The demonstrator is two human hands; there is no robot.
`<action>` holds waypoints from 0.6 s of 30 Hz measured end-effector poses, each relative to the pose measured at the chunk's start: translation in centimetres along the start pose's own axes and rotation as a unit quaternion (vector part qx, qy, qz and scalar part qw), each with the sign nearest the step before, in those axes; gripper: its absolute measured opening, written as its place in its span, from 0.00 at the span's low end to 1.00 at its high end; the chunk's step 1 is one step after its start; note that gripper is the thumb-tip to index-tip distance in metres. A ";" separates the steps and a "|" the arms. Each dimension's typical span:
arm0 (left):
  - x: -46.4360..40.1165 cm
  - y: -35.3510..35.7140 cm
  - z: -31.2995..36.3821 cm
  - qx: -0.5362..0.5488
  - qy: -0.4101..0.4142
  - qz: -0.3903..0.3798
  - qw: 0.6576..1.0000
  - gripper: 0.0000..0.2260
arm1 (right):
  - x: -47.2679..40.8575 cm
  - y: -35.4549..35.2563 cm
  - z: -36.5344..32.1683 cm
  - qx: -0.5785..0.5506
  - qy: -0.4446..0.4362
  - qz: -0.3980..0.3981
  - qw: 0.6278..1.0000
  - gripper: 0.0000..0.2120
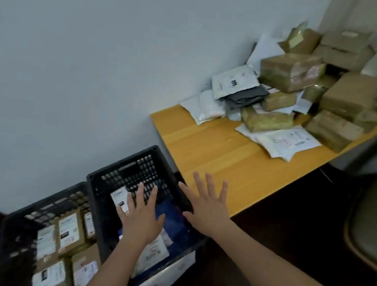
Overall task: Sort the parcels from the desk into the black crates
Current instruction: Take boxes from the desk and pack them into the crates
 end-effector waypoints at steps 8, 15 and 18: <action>3.9 -3.8 19.6 -0.017 0.112 0.012 0.993 0.34 | 10.0 -5.8 17.3 -0.046 0.150 0.047 0.986 0.36; 3.1 -6.8 28.1 -0.036 0.171 0.017 0.984 0.33 | 12.8 -7.6 24.8 -0.095 0.219 0.068 0.969 0.36; 0.8 -7.9 30.8 -0.031 0.172 0.015 0.984 0.33 | 12.2 -8.5 27.6 -0.101 0.227 0.067 0.966 0.36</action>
Point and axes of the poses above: each hand's wrist, its own x-axis away from the middle knuckle, its own y-axis out of the palm, z = x × y, the point moved 3 cm from there along -x, towards the middle knuckle, and after that the axes turned 14 degrees about -y, right-handed, at the moved point
